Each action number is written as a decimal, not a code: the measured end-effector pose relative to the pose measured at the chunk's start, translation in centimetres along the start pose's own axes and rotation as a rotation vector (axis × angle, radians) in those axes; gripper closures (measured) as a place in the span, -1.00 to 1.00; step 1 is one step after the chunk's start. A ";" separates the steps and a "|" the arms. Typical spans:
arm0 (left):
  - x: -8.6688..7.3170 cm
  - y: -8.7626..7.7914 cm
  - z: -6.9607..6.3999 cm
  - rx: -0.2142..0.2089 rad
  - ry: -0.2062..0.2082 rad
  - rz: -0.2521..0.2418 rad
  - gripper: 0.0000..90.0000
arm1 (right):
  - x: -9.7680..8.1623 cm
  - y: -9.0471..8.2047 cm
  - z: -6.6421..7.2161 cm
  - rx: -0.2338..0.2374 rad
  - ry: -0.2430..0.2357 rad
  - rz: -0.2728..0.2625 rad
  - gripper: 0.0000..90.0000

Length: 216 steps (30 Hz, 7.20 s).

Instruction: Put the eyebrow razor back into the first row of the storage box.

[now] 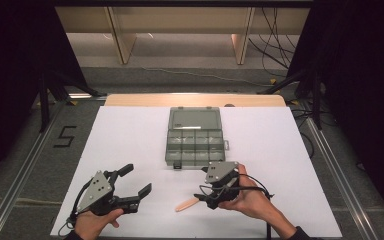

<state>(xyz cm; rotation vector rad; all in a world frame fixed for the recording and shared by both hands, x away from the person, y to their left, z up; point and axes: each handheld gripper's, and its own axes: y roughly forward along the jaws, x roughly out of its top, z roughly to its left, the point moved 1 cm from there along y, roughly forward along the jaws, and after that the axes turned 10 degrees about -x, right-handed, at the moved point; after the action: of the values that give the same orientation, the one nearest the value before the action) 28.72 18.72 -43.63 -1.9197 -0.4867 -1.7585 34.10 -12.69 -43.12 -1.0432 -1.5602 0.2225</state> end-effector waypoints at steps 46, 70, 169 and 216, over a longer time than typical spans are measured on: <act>0.1 -0.1 0.1 0.000 0.005 -0.008 -0.64 | 2.9 6.5 3.6 0.251 -0.325 0.359 -0.02; 0.1 -0.1 0.1 0.000 0.007 -0.005 -0.64 | 2.8 7.5 3.4 0.331 -0.351 0.413 0.48; 0.2 -0.2 0.1 0.002 0.006 -0.008 -0.64 | 5.5 3.2 -7.1 -0.019 -0.179 0.245 0.65; 0.1 -0.1 0.2 -0.005 0.004 -0.016 -0.64 | 5.4 6.1 -12.9 -0.136 -0.111 0.213 0.65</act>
<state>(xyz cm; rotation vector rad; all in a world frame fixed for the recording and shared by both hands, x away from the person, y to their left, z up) 28.84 18.90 -43.51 -1.9204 -0.4986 -1.7748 48.71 -10.42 -39.55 -1.3252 -1.5800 0.3285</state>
